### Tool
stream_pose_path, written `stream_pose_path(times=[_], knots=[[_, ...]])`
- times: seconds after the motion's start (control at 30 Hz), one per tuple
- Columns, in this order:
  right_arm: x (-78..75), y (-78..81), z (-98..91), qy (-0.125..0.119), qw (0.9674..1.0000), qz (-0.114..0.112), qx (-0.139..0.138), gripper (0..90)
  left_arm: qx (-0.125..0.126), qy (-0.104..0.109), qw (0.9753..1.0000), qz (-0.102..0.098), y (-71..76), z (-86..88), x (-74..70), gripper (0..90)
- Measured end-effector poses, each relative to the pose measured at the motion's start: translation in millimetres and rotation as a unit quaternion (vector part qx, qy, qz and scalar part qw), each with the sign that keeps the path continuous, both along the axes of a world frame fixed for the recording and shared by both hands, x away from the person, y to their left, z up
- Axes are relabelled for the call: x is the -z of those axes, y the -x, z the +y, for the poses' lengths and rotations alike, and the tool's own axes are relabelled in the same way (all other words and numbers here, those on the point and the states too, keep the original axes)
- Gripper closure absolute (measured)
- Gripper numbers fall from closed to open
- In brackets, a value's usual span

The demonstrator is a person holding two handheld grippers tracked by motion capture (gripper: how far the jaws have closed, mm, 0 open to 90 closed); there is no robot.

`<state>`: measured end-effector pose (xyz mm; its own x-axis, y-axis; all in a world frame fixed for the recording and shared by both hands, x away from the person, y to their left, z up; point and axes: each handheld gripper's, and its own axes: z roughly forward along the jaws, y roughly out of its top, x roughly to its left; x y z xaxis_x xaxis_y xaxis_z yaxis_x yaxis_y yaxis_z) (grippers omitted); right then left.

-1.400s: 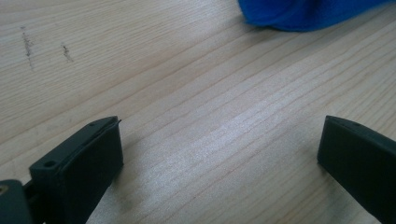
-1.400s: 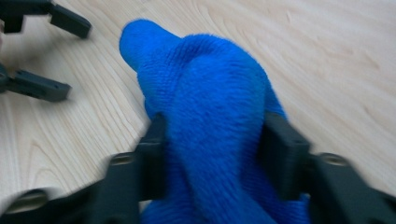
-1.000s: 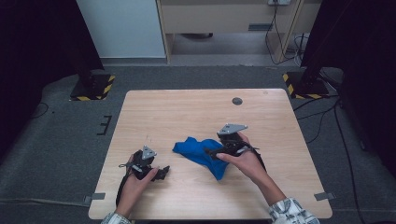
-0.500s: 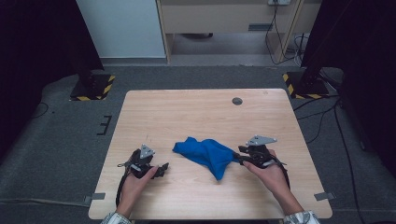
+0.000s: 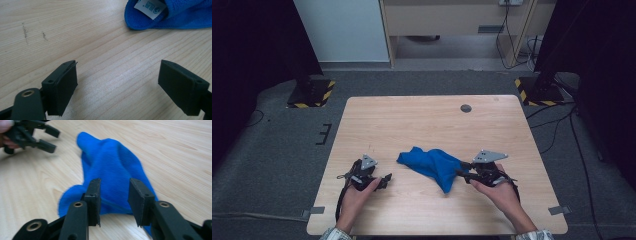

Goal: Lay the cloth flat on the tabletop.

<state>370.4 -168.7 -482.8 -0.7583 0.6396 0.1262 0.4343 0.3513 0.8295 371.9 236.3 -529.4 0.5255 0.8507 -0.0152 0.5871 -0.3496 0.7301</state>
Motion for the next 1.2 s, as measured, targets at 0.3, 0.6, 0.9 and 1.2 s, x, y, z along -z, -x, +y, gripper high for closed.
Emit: stream_pose_path(times=[0.3,0.6,0.9,1.2], knots=[[1.0,6.6,17.2,0.003,0.9986,-0.004,-0.053,48.0,-0.002,-0.004,1.0000,0.002,-0.6,0.8,1.0,15.0],[7.3,10.8,33.8,0.035,0.9959,-0.011,-0.083,32.4,0.000,-0.005,1.0000,0.003,-1.0,0.4,1.7,15.0],[18.6,8.7,46.5,0.088,0.9903,-0.025,-0.105,46.9,0.002,-0.008,1.0000,0.004,-1.2,-0.7,2.3,15.0],[16.6,4.5,62.6,0.098,0.9888,-0.043,-0.104,34.6,0.004,-0.011,0.9999,0.005,-1.6,-1.5,3.1,15.0]])
